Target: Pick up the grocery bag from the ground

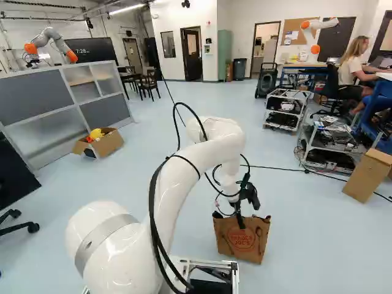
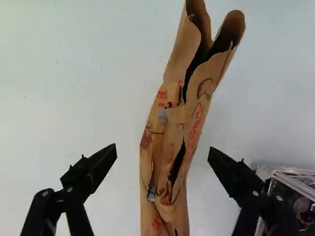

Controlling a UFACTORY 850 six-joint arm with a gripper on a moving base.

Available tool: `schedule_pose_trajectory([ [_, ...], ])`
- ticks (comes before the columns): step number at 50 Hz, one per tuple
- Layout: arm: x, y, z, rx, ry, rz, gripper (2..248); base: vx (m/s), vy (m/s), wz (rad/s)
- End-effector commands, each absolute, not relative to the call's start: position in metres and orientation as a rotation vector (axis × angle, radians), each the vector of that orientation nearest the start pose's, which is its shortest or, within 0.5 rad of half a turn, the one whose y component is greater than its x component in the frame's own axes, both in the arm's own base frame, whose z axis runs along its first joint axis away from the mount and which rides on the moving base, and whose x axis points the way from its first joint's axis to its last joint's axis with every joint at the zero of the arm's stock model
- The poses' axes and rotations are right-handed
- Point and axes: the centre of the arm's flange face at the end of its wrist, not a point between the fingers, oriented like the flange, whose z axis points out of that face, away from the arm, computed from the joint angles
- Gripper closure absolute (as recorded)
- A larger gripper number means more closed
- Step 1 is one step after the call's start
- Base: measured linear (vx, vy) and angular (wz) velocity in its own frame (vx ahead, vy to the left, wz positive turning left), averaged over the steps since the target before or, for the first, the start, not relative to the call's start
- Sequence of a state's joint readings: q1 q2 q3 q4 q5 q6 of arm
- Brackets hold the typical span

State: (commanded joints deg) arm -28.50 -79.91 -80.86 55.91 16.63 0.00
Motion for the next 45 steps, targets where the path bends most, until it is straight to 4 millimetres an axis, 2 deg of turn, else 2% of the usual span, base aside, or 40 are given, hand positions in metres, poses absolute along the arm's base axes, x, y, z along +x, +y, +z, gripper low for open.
schedule_pose_trajectory([
  [15, 0.480, -0.285, -0.097, -2.452, 2.227, -0.378, 3, 0.000, 0.000, 0.000],
  [16, 0.480, -0.285, -0.098, -2.452, 2.227, -0.378, 18, 0.000, 0.000, 0.000],
  [20, 0.480, -0.285, -0.099, -2.452, 2.227, -0.377, 18, 0.000, 0.000, 0.000],
  [21, 0.480, -0.285, -0.099, -2.452, 2.227, -0.377, 55, 0.000, 0.000, 0.000],
  [26, 0.480, -0.285, -0.099, -2.452, 2.227, -0.377, 55, 0.000, 0.000, 0.000],
  [27, 0.480, -0.285, -0.100, -2.452, 2.227, -0.377, 94, 0.000, 0.000, 0.000],
  [31, 0.480, -0.285, -0.100, -2.452, 2.227, -0.377, 94, 0.000, 0.000, 0.000],
  [32, 0.480, -0.285, -0.100, -2.452, 2.227, -0.377, 133, 0.000, 0.000, 0.000],
  [36, 0.480, -0.285, -0.100, -2.452, 2.227, -0.377, 133, 0.000, 0.000, 0.000],
  [37, 0.480, -0.285, -0.100, -2.452, 2.227, -0.377, 171, 0.000, 0.000, 0.000],
  [42, 0.480, -0.285, -0.100, -2.452, 2.227, -0.377, 171, 0.000, 0.000, 0.000],
  [43, 0.480, -0.285, -0.100, -2.452, 2.227, -0.377, 209, 0.000, 0.000, 0.000],
  [45, 0.480, -0.285, -0.100, -2.452, 2.227, -0.377, 209, 0.000, 0.000, 0.000],
])
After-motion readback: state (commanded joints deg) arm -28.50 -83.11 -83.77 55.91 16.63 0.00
